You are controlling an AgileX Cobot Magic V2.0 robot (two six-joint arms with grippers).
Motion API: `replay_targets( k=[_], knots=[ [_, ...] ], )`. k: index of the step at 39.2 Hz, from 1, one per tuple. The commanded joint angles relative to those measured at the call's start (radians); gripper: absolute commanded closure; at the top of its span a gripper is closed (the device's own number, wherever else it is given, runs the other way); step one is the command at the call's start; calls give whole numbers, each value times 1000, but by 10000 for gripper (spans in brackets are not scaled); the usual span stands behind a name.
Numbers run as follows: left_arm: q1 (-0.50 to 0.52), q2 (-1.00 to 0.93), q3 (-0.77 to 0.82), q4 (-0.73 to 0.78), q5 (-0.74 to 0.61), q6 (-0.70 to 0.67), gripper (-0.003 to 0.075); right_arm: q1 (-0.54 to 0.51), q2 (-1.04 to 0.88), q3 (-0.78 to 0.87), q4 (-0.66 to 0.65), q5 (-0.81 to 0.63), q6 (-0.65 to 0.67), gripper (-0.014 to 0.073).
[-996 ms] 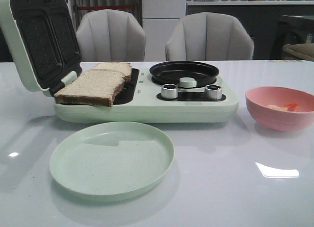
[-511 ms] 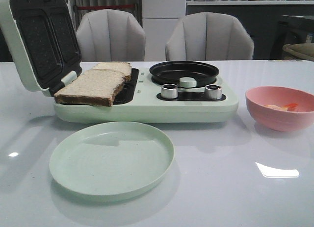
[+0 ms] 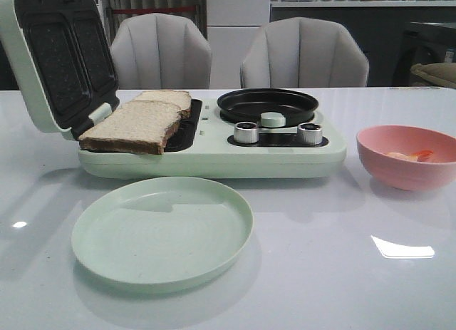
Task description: Make breakfast with bread and shrimp
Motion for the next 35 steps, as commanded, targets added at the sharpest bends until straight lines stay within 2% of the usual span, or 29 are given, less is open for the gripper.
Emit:
replay_targets(
  k=[1,10,15,21,35],
  knots=[
    [10,15,-64,-110,-23,51,276,-5,9,-27,-2,-77,-2,102],
    [49,111,-95,-430,49,239,283,-5,9,-27,-2,-77,-2,102],
    [82,165,-95,-724,124,452,283,-5,9,-27,-2,-77,-2,102],
    [105,234,-95,-975,250,623,283,-5,9,-27,-2,-77,-2,102],
    [105,346,-95,-1211,457,779,283,-5,9,-27,-2,-77,-2,102]
  ],
)
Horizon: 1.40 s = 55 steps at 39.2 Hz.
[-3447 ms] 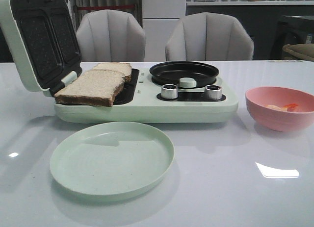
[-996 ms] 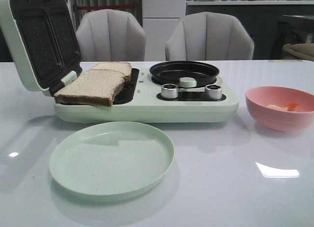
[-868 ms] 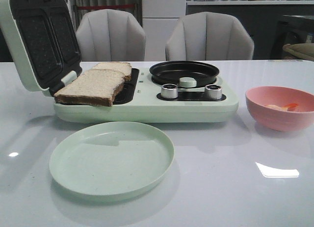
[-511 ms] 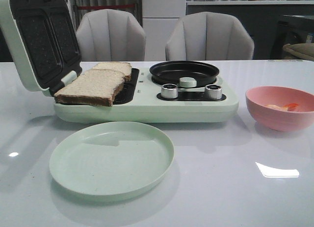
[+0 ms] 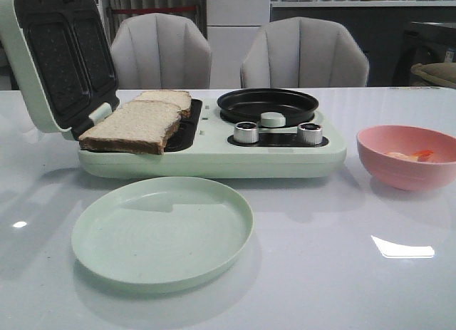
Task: Make breakfast with bread and shrimp
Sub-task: 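Grasp the silver lid handle with the left gripper and swing the lid down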
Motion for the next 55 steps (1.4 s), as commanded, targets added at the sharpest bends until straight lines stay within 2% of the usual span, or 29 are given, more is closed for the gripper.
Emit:
replay_targets(
  k=[1,4,9,14,27,38,44,55],
  knots=[
    [5,-32,-33,-114,82,42,284,-5,10,-27,-4,-77,-2,102],
    [5,-29,-33,-124,87,51,321,-5,10,-27,-4,-77,-2,102],
    [5,-29,-33,-127,101,73,451,-5,10,-27,-4,-77,-2,102],
    [5,-29,-33,-128,116,75,512,-5,10,-27,-4,-77,-2,102],
    [-8,-29,-34,-220,247,203,514,-5,10,-27,-4,-77,-2,102],
    [-137,-29,-38,-211,241,295,514,-5,10,-27,-4,-77,-2,102],
    [-233,-29,-38,-179,189,341,514,-5,10,-27,-4,-77,-2,102],
    [-423,-29,-58,96,-61,342,514,-5,10,-27,-4,-77,-2,102]
  ],
)
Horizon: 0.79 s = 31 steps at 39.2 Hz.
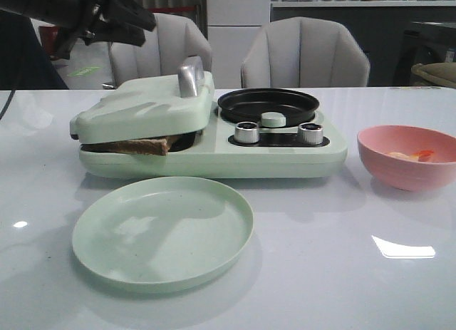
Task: Make breakfast with bread and shrimp
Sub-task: 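Grasp the silver lid handle with the left gripper and swing the lid down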
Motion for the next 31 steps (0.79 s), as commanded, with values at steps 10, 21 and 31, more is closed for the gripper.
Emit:
replay_targets(
  k=[10,21,31],
  knots=[
    [-149,-55,-34,158,-198,-2,514,-5,10,-27,-4,-77,-2,102],
    [-149,-57,-34,160,-215,-6,514,-5,10,-27,-4,-77,-2,102],
    [-141,-146,-34,285,-245,-8,514,-5,10,-27,-4,-77,-2,102]
  ],
)
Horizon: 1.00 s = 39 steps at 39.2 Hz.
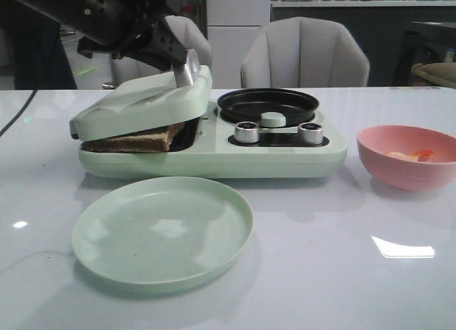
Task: Make breakfast with bread and shrimp
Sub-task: 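Grasp the silver lid handle with the left gripper and swing the lid down, then release the lid handle and withdraw the left gripper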
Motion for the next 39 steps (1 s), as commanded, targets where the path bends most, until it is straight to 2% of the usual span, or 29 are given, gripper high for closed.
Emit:
replay_targets(
  k=[1,5,8,19,21,25,32,39],
  knots=[
    [5,-117,-34,31,-12,-11,514,-5,10,-27,-4,-77,-2,102],
    [26,-179,-34,111,-6,-74,514,-5,10,-27,-4,-77,-2,102],
    [40,-234,-34,224,-4,-146,514,-5,10,-27,-4,-77,-2,102],
    [85,-432,-34,819,71,-526,514,-5,10,-27,-4,-77,-2,102],
    [85,-466,-34,968,98,-603,514,-5,10,-27,-4,-77,-2,102],
    [85,-520,-34,1133,157,-724,514,-5,10,-27,-4,-77,-2,102],
    [85,-625,10,1249,193,-818,514,-5,10,-27,-4,-77,-2,102],
    [85,-792,166,1255,104,-849,514,-5,10,-27,-4,-77,-2,102]
  ],
)
